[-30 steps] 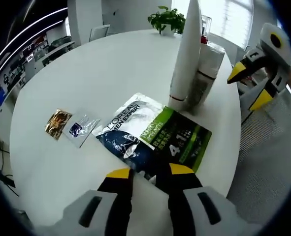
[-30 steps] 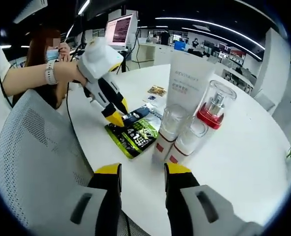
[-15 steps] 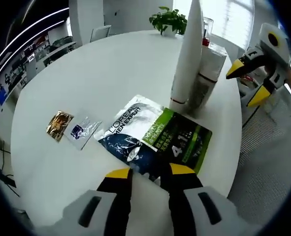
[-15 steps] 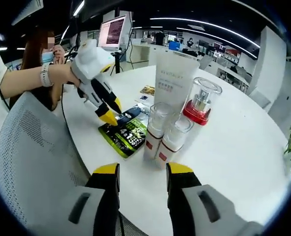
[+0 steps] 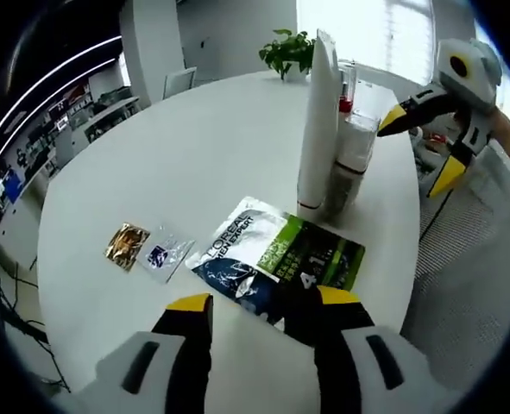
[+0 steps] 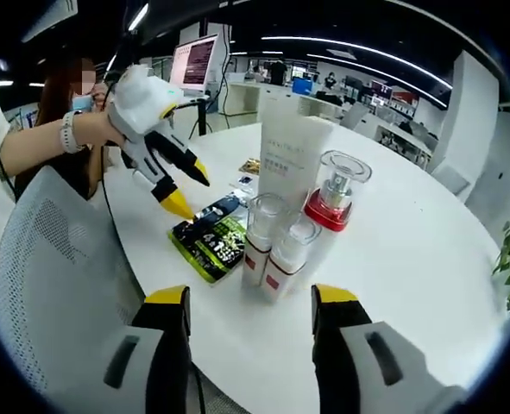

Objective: Arrange the skincare products in the storage area until every visible bottle or jar stands upright without overlapping.

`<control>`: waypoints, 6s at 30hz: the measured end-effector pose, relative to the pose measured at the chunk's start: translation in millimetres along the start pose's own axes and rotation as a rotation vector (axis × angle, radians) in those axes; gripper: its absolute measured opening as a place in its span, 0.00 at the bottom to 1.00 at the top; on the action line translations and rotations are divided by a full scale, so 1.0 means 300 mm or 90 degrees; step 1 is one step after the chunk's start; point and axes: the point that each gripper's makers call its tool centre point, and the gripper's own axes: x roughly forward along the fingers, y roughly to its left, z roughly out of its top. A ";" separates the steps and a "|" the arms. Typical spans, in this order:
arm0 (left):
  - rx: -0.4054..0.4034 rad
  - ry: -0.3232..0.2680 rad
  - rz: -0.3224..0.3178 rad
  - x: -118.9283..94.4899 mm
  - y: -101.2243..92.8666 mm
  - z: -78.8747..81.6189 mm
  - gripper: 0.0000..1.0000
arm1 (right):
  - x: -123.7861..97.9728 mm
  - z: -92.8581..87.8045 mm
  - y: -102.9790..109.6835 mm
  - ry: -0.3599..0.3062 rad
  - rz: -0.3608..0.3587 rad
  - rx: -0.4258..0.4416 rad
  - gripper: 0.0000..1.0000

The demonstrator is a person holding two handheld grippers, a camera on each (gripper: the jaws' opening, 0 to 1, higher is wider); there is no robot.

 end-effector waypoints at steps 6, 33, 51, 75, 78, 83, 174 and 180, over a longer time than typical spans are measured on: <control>0.001 -0.021 0.006 -0.050 -0.018 0.022 0.52 | -0.013 0.000 -0.001 0.003 -0.005 -0.010 0.71; 0.036 -0.086 0.029 -0.194 -0.096 0.078 0.82 | -0.048 0.035 0.006 -0.001 -0.004 -0.017 0.94; 0.056 -0.098 0.012 -0.225 -0.127 0.077 0.94 | -0.069 0.070 0.010 -0.012 0.000 -0.032 0.99; 0.068 -0.084 -0.014 -0.201 -0.098 0.070 0.99 | -0.048 0.069 -0.017 -0.010 -0.005 -0.009 1.00; 0.066 -0.083 -0.012 -0.194 -0.081 0.075 0.99 | -0.043 0.069 -0.025 -0.007 -0.007 -0.010 1.00; 0.067 -0.074 -0.011 -0.174 -0.049 0.072 0.99 | -0.040 0.064 -0.029 0.000 -0.003 -0.005 1.00; 0.054 0.108 -0.132 0.291 0.374 0.051 0.53 | -0.013 0.013 -0.079 0.013 0.008 0.096 0.80; 0.096 0.128 -0.122 0.279 0.344 0.044 0.50 | -0.006 0.008 -0.077 0.015 0.012 0.101 0.80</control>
